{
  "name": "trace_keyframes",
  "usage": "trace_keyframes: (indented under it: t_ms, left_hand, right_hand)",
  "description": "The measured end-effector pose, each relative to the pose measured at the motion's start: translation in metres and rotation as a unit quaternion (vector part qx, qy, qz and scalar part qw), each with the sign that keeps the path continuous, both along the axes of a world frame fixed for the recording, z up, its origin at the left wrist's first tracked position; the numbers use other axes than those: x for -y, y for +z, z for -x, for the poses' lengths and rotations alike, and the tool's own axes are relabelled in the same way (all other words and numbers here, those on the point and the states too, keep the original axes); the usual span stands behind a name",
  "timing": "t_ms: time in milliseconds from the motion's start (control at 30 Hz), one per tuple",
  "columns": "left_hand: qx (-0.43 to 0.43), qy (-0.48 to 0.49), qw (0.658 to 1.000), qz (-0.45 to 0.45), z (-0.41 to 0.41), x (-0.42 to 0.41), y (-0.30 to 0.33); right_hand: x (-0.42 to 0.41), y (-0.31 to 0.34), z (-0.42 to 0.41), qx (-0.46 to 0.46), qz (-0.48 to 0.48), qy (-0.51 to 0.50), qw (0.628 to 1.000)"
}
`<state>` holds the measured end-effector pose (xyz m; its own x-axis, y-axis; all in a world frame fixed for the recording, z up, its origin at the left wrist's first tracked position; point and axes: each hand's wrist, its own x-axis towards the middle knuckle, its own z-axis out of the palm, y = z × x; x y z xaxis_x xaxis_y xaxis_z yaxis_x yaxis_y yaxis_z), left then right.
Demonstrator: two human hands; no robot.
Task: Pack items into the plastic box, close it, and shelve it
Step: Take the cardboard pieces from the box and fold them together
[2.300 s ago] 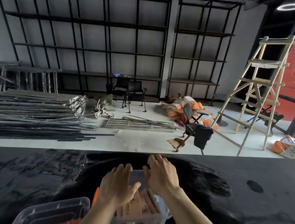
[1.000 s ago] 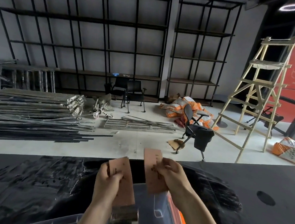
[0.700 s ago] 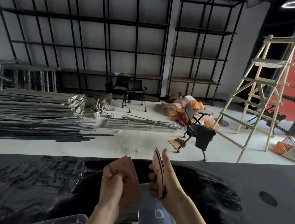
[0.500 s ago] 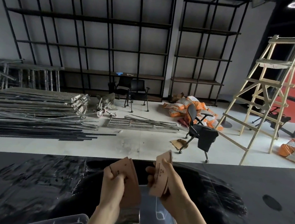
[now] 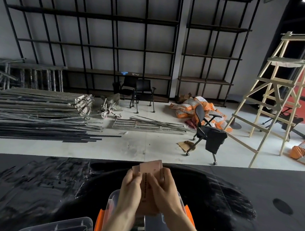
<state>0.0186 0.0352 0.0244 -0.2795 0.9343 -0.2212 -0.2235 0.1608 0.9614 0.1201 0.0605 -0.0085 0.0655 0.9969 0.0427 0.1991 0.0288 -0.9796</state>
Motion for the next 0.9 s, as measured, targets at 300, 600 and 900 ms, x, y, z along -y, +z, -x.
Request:
trace_keyframes:
  t_ms: [300, 600, 900]
  left_hand:
    - [-0.039, 0.008, 0.998, -0.057, -0.006, 0.002, -0.007]
    - [-0.214, -0.052, 0.966, -0.133, 0.028, -0.004, -0.005]
    - [-0.111, 0.014, 0.992, -0.055, 0.009, -0.005, -0.006]
  right_hand:
    - [0.012, 0.003, -0.001, -0.171, 0.081, 0.135, 0.973]
    - [0.013, -0.006, -0.026, 0.021, 0.030, 0.158, 0.987]
    - [0.003, 0.012, -0.025, -0.228, 0.053, -0.003, 0.972]
